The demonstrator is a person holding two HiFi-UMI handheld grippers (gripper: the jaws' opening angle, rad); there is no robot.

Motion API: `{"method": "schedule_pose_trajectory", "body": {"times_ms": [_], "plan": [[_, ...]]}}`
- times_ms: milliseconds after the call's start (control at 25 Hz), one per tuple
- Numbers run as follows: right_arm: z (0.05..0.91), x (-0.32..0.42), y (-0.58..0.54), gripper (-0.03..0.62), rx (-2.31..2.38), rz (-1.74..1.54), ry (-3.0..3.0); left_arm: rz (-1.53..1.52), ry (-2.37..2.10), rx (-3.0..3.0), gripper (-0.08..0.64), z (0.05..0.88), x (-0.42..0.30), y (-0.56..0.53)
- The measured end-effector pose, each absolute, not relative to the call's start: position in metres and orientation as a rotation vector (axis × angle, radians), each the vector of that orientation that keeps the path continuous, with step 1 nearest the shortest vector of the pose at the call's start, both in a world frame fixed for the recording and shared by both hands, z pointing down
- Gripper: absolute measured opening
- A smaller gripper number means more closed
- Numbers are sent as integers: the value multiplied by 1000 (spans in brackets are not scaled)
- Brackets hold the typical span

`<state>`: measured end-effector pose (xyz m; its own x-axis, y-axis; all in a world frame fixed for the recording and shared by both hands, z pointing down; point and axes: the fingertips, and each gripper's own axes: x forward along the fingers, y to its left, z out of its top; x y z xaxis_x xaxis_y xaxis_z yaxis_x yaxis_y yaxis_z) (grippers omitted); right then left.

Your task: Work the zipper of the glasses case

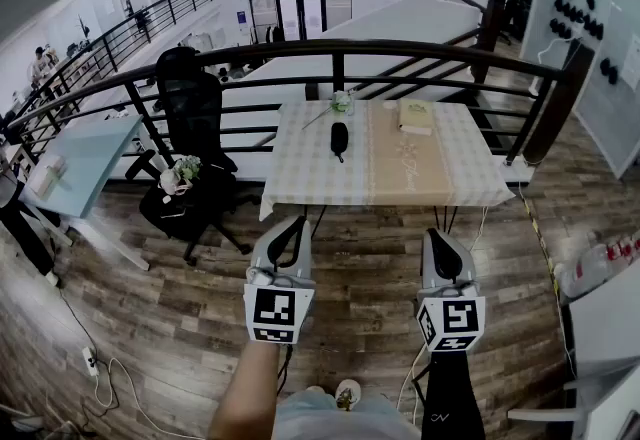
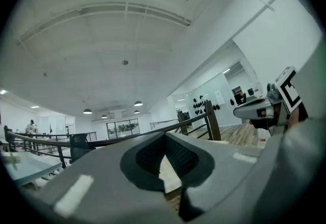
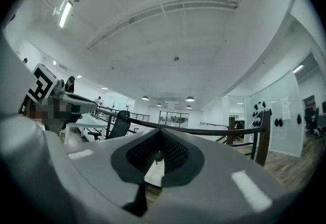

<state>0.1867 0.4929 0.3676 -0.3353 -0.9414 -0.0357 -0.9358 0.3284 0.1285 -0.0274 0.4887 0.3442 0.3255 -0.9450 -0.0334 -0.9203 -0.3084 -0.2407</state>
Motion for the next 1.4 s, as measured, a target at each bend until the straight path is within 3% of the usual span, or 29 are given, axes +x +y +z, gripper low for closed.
{"method": "schedule_pose_trajectory", "body": {"times_ms": [800,1040,1400], "plan": [[369,180,488,31,1745,-180,-2580,-158,1708,-2359,2,340,-22,491],[371,168,491,150,1653,-189,-2623,-157,1721,-2360,2,339,-24,496],[376,160,476,173,1616,-204,-2628,-174,1734,-2343,2,340,-30,482]]}}
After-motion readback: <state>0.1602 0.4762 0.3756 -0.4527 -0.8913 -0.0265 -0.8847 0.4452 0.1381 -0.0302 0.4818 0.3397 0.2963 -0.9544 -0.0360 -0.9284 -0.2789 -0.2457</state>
